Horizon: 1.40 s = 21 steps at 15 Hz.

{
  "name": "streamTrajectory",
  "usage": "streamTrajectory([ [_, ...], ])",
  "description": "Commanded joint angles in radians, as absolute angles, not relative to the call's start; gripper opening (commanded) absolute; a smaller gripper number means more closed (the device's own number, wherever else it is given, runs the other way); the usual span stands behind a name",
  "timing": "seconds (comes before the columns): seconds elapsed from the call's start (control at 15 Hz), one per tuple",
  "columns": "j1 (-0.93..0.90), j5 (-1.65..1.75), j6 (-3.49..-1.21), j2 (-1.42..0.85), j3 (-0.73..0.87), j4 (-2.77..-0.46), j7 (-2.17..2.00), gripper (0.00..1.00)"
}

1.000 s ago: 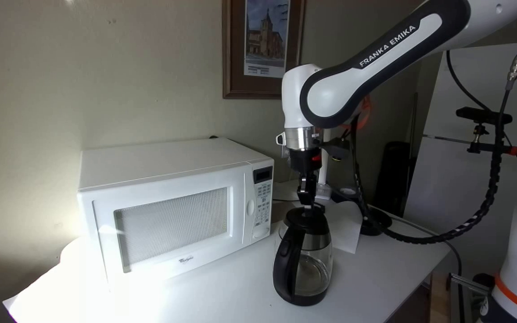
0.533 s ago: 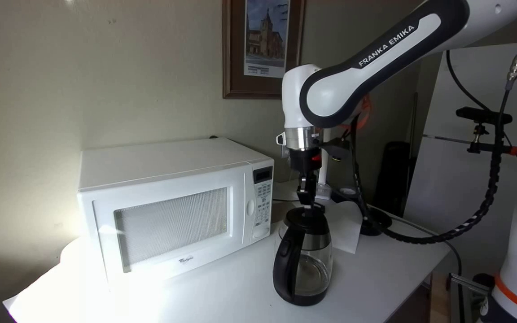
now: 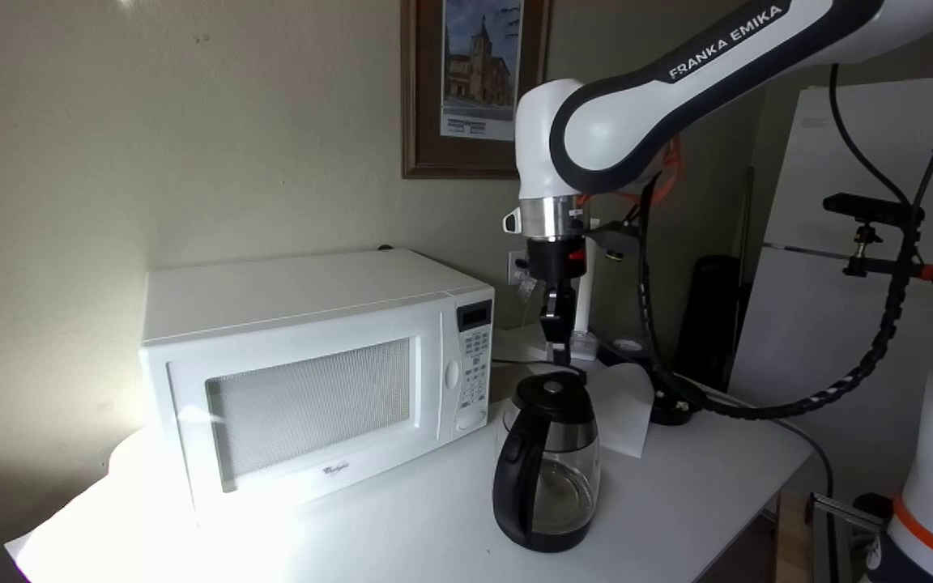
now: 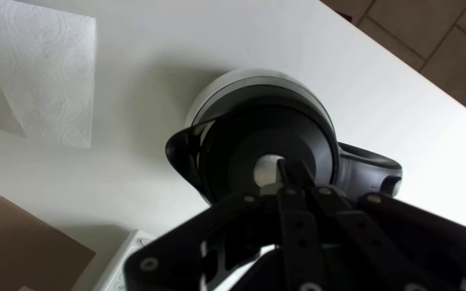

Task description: Open the lid of the kettle

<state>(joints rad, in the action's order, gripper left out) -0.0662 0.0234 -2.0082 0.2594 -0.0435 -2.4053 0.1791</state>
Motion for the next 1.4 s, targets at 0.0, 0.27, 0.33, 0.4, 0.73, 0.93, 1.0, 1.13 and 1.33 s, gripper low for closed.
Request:
streamTrajectory([
  [0.0,-0.07,0.024,-1.953,0.286,-0.042,-2.393,0.174,0.0],
  [0.27,-0.075,0.003,-1.958,0.25,-0.037,-2.386,0.199,0.0],
  [0.33,-0.075,-0.004,-1.965,0.237,-0.034,-2.387,0.209,0.0],
  [0.4,-0.073,-0.007,-1.968,0.225,-0.032,-2.388,0.213,0.0],
  [0.73,-0.071,-0.022,-1.982,0.176,-0.028,-2.389,0.231,0.0],
  [0.93,-0.07,-0.038,-1.995,0.157,-0.028,-2.389,0.239,0.0],
  [1.0,-0.068,-0.039,-2.005,0.155,-0.029,-2.391,0.236,0.0],
  [1.13,-0.067,-0.039,-2.021,0.152,-0.03,-2.393,0.231,0.0],
  [1.33,-0.065,-0.033,-2.04,0.148,-0.03,-2.392,0.228,0.0],
])
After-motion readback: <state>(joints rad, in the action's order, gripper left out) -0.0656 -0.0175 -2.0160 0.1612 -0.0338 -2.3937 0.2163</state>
